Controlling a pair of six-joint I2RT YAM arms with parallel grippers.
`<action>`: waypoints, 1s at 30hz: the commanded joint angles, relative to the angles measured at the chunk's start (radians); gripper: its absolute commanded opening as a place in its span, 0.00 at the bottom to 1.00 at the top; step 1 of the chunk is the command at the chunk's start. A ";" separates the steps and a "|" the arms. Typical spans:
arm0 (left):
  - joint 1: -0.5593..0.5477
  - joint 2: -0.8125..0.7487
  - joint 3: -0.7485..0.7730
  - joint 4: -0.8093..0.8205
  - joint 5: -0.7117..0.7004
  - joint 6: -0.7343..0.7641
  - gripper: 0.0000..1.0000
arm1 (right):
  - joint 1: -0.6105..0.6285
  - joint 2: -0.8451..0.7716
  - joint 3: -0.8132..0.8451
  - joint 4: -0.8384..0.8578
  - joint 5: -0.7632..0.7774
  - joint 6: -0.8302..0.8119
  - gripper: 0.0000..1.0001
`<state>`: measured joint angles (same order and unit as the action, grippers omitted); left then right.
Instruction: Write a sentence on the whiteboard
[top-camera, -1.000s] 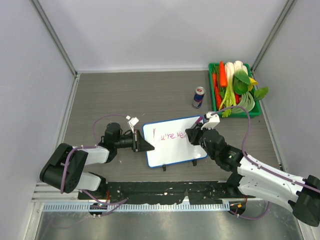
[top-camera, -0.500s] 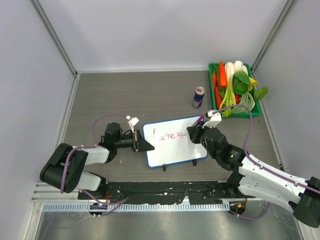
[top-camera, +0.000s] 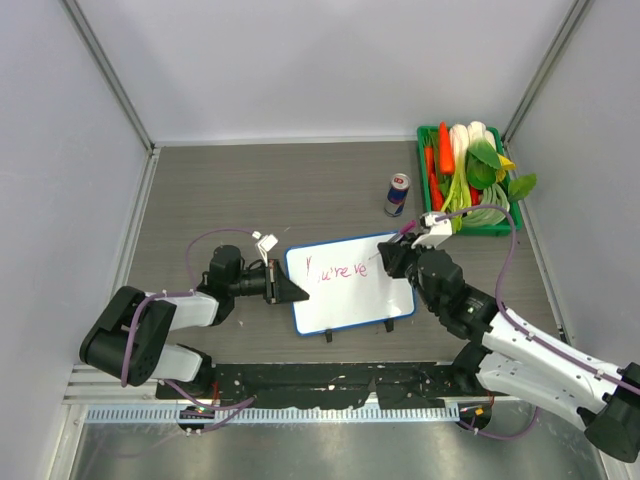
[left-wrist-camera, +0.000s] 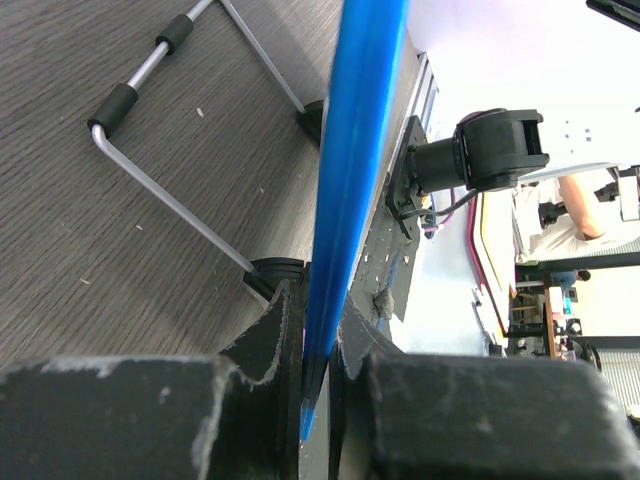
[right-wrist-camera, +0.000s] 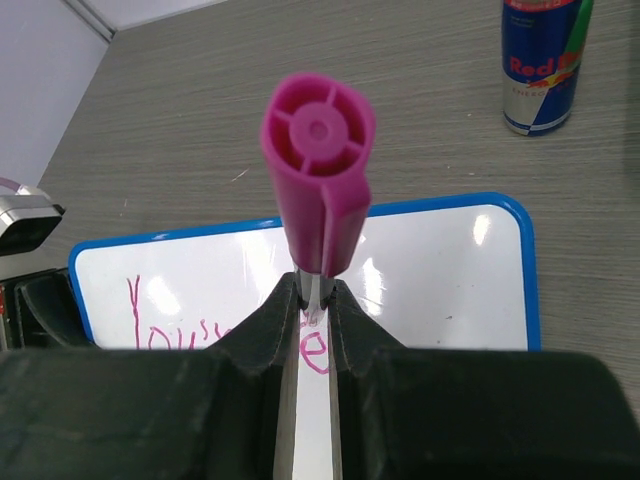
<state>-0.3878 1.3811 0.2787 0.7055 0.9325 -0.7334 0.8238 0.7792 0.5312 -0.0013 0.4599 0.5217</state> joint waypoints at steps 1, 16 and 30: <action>0.001 0.021 0.001 -0.090 -0.098 0.017 0.00 | -0.041 -0.027 -0.010 0.057 -0.041 0.000 0.01; 0.001 0.029 0.002 -0.089 -0.096 0.017 0.00 | -0.041 0.002 -0.053 0.087 -0.053 -0.003 0.01; 0.001 0.029 0.004 -0.090 -0.096 0.017 0.00 | -0.041 0.022 -0.060 0.087 -0.003 -0.002 0.01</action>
<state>-0.3878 1.3811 0.2787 0.7059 0.9337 -0.7334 0.7834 0.7994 0.4618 0.0406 0.4164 0.5220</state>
